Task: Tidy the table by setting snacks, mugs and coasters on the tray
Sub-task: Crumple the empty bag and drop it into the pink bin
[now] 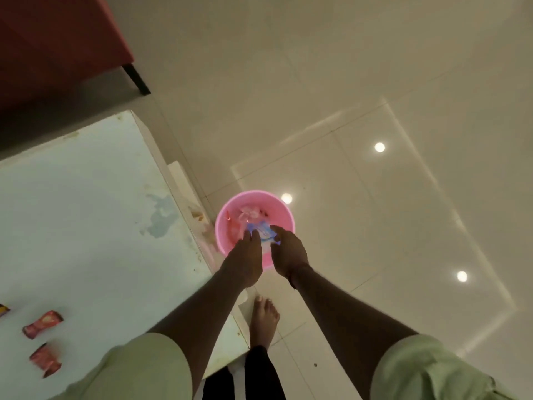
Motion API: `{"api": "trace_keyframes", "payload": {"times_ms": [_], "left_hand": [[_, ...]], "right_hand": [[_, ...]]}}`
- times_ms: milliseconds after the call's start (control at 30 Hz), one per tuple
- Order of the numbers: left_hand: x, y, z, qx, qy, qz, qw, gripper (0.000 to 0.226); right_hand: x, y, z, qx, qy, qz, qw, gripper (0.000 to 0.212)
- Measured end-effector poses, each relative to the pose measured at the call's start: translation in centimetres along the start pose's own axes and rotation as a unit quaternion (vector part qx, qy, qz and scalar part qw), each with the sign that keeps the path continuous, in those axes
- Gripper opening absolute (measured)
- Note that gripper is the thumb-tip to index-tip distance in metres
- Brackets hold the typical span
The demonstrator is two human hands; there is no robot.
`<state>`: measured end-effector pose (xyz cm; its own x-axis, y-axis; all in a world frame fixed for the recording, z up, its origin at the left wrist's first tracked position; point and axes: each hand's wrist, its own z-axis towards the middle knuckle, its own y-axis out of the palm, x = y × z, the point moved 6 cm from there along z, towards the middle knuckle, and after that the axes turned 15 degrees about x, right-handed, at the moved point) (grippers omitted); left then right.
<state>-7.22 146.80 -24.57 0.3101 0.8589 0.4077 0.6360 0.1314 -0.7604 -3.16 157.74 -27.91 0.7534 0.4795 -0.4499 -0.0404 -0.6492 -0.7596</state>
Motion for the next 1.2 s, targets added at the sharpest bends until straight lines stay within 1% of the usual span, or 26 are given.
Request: {"api": "trace_keyframes", "payload": {"times_ms": [67, 100, 167, 267, 367, 467, 600, 667, 767, 900, 1033, 1200], "left_hand": [[-0.5, 1.3, -0.1, -0.025, 0.019, 0.077, 0.997, 0.070], [-0.7, 1.5, -0.2, -0.027, 0.018, 0.093, 0.995, 0.070], [-0.9, 1.4, -0.5, -0.018, 0.029, 0.117, 0.993, 0.069], [-0.6, -0.3, -1.3, 0.021, 0.055, 0.158, 0.986, 0.065], [0.2, -3.6, -2.6, 0.094, 0.088, 0.193, 0.973, 0.072], [2.0, -8.2, -5.0, 0.176, 0.119, 0.187, 0.959, 0.080], [3.4, -13.3, -9.2, 0.231, 0.111, 0.140, 0.956, 0.087], [3.7, -15.3, -11.8, 0.237, 0.102, 0.135, 0.957, 0.088], [4.3, -19.3, -16.5, 0.258, 0.105, 0.154, 0.948, 0.086], [4.2, -23.4, -22.0, 0.285, 0.097, 0.174, 0.938, 0.083], [3.7, -25.8, -27.2, 0.297, 0.093, 0.184, 0.932, 0.084], [3.3, -28.3, -34.1, 0.335, 0.061, 0.203, 0.918, 0.083]], "right_hand": [[1.1, 1.2, 0.0, -0.083, -0.003, -0.042, 0.996, 0.063], [1.5, 1.2, -0.1, -0.104, -0.009, -0.057, 0.993, 0.065], [1.7, 0.6, -0.4, -0.116, -0.025, -0.065, 0.991, 0.063], [1.0, -1.8, -1.4, -0.084, -0.061, -0.086, 0.991, 0.062], [-0.9, -4.5, -3.2, -0.027, -0.128, -0.134, 0.982, 0.069], [-3.6, -7.7, -5.8, 0.018, -0.175, -0.143, 0.974, 0.078], [-6.4, -11.6, -10.5, 0.060, -0.224, -0.168, 0.958, 0.083], [-7.7, -13.5, -13.1, 0.078, -0.242, -0.164, 0.953, 0.084], [-10.0, -17.2, -18.0, 0.120, -0.258, -0.161, 0.945, 0.083], [-13.1, -21.4, -23.7, 0.147, -0.269, -0.167, 0.937, 0.081], [-15.8, -24.4, -28.2, 0.166, -0.260, -0.142, 0.940, 0.081], [-18.3, -27.1, -33.4, 0.200, -0.291, -0.141, 0.925, 0.083]]}}
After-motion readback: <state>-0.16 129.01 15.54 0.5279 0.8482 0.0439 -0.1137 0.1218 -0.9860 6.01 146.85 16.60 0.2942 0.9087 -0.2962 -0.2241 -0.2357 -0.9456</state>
